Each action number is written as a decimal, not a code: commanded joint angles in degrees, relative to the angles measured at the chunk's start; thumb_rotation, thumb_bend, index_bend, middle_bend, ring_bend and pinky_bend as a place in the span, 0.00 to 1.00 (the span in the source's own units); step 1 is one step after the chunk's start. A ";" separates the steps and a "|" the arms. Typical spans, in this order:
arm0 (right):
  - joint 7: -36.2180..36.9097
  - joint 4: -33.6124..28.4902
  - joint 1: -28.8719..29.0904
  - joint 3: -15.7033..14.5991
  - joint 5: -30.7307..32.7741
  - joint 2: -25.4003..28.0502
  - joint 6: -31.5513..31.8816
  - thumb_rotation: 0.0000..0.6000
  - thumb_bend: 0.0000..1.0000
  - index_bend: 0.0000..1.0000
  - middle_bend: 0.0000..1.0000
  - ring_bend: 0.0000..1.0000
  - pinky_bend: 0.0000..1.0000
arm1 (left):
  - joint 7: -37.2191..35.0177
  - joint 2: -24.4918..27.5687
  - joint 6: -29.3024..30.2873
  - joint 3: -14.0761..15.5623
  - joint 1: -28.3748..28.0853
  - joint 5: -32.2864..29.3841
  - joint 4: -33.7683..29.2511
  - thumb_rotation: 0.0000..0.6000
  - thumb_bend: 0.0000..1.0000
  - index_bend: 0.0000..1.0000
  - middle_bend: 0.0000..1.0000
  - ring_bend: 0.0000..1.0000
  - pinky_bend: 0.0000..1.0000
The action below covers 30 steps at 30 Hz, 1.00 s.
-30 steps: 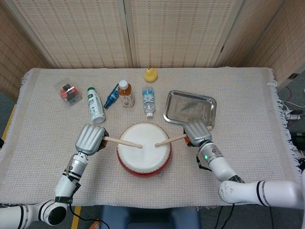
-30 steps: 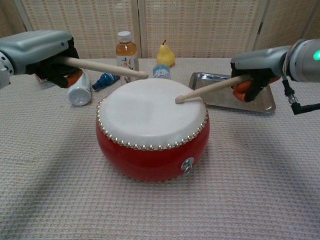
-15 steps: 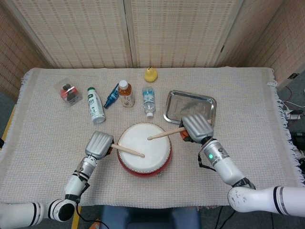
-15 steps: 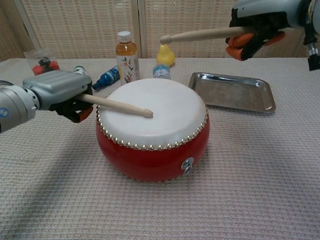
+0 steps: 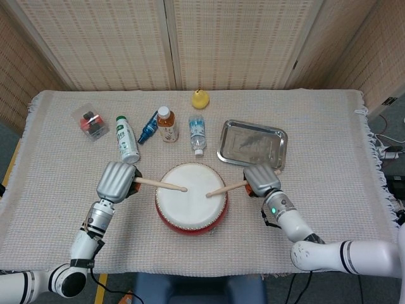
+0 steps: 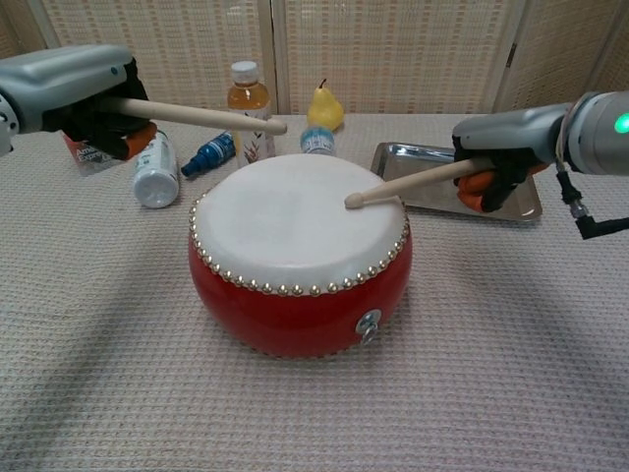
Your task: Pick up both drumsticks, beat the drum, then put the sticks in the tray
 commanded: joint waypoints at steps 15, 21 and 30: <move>8.36 -7.86 -2.95 5.00 -6.93 7.69 1.06 1.00 0.78 1.00 1.00 1.00 1.00 | 2.83 -5.92 -1.70 2.35 -1.46 -1.89 5.57 1.00 0.86 1.00 1.00 1.00 1.00; 3.89 -0.34 -0.90 1.36 -2.23 1.03 -1.26 1.00 0.78 1.00 1.00 1.00 1.00 | -2.41 -0.53 0.37 0.15 0.35 0.42 -0.72 1.00 0.86 1.00 1.00 1.00 1.00; 4.59 -1.57 -0.79 3.46 -1.54 0.80 1.51 1.00 0.78 1.00 1.00 1.00 1.00 | 1.67 -4.76 -1.84 3.09 -0.83 -0.61 5.08 1.00 0.86 1.00 1.00 1.00 1.00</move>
